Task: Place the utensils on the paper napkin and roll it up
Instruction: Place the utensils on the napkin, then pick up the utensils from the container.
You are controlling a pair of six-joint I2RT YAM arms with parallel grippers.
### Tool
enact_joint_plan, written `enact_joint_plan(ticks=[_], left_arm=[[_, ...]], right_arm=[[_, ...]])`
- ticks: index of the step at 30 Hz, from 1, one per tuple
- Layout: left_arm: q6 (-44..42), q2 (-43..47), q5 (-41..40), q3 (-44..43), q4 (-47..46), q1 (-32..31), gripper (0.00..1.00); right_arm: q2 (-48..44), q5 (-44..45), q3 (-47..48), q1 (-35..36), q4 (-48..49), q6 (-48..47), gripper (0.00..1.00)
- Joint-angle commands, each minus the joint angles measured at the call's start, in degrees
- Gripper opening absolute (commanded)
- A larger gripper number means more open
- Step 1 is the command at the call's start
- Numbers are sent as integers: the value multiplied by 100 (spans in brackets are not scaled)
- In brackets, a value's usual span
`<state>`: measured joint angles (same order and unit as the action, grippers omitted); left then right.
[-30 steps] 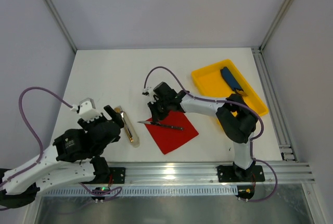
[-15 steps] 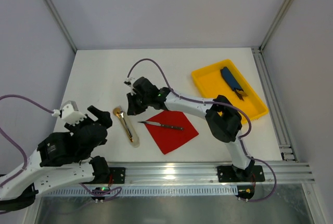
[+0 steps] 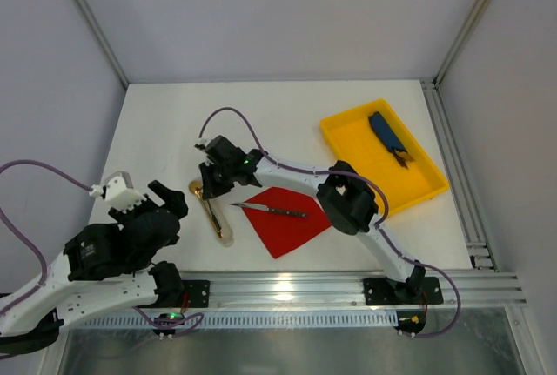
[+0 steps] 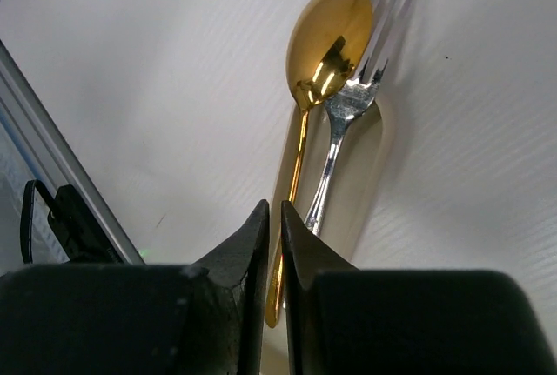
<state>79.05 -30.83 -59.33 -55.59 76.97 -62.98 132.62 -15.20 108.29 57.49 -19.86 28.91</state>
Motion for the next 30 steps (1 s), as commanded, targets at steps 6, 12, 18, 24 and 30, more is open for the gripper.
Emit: enact_joint_plan(ticks=[6,12,18,24,30], left_arm=[[-56,209,115,338,-226,-4,83],[-30,253,150,374,-253,-4,82],[6,270,185,365,-218,-4,82],[32,262,194,383,-217,5,82],[32,218,203,365,-226,-4,82]], right_arm=[[352,140,641,69,-176,10,14],[502,123,746,78,-176,1,18],[651,79,895,78,-176,-34,20],[695,-9,922,78,-124,-25,22],[704,-70,931,78,-62,-43,26]])
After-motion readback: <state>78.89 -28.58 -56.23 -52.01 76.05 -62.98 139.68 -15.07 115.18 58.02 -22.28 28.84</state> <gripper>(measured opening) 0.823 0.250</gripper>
